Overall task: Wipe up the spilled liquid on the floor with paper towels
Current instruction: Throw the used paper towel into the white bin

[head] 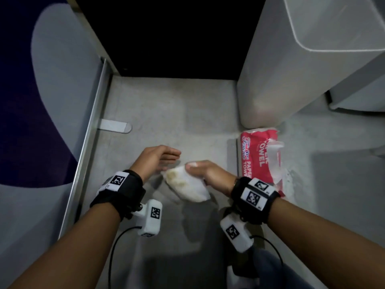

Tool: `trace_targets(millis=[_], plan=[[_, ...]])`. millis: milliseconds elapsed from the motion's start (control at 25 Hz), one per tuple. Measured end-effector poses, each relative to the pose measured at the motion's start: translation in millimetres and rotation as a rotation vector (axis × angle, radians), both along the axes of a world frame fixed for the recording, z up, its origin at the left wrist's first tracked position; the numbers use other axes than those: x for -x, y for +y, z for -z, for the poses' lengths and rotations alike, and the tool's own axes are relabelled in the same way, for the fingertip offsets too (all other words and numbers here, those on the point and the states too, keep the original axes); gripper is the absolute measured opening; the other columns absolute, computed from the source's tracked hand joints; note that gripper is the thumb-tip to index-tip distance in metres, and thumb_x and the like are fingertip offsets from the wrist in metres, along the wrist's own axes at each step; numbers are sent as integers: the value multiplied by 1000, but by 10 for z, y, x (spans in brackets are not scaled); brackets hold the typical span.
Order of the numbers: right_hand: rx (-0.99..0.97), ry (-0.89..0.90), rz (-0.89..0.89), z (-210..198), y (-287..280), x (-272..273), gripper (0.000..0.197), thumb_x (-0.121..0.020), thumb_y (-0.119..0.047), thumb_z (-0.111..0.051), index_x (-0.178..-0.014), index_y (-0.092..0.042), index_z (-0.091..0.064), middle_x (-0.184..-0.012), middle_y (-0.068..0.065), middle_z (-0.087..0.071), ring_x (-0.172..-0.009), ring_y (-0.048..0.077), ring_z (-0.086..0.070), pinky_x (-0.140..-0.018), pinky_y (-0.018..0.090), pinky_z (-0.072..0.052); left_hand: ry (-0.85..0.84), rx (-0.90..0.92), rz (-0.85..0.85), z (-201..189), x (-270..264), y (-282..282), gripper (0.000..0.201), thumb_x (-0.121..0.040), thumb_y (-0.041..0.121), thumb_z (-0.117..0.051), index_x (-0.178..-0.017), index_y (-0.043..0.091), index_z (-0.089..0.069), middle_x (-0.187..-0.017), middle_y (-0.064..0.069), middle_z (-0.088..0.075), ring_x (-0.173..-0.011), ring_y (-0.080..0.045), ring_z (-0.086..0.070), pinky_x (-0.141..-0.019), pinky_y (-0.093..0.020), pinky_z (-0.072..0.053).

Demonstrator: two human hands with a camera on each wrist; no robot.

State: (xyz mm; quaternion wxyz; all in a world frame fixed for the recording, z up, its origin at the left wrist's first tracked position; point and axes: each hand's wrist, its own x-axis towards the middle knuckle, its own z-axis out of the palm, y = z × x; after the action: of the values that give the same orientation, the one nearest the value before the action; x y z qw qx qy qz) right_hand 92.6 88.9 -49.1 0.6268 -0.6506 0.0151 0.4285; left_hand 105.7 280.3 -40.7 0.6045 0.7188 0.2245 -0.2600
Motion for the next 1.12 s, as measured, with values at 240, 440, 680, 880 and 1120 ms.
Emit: trace_targets(millis=[240,440,680,880,1120], plan=[[-77,-41,525,-453,-293,-477,37,-106,-30,-47,-122,-2,-64,-113,16,-73,-108,34,-69,-95,48,-55,6,437,-48,-498,-258,-254,42,-94,47,-51,-105,10,-67,-103,-16,-70,-89,-30,-67,-84,-43,-51],[-114,-63,649,-624,-420,-581,36,-106,-31,-46,-121,-4,-64,-111,17,-74,-103,33,-71,-92,51,-56,-82,356,65,-646,-358,-452,46,-75,-6,-74,-117,3,-59,-105,-22,-71,-89,-34,-70,-73,-42,-61],[-93,-75,631,-618,-544,-499,33,-88,12,-53,-113,-2,-68,-111,22,-72,-102,38,-70,-93,50,-53,-125,281,-45,-598,-338,-535,23,-85,1,-69,-107,-2,-63,-98,-18,-74,-82,-28,-71,-70,-36,-59],[-56,-158,693,-553,-566,-445,28,-83,15,-63,-106,3,-72,-96,20,-75,-80,27,-72,-76,36,-60,-122,308,-168,-555,-325,-544,21,-84,-10,-64,-101,2,-69,-92,-16,-75,-77,-24,-73,-68,-31,-61],[-113,-79,753,-596,-594,-480,30,-87,10,-44,-98,10,-72,-89,20,-73,-62,15,-68,-56,21,-54,12,568,-349,-538,-357,-525,25,-86,-7,-42,-92,-9,-66,-94,-24,-71,-81,-29,-71,-75,-33,-62]])
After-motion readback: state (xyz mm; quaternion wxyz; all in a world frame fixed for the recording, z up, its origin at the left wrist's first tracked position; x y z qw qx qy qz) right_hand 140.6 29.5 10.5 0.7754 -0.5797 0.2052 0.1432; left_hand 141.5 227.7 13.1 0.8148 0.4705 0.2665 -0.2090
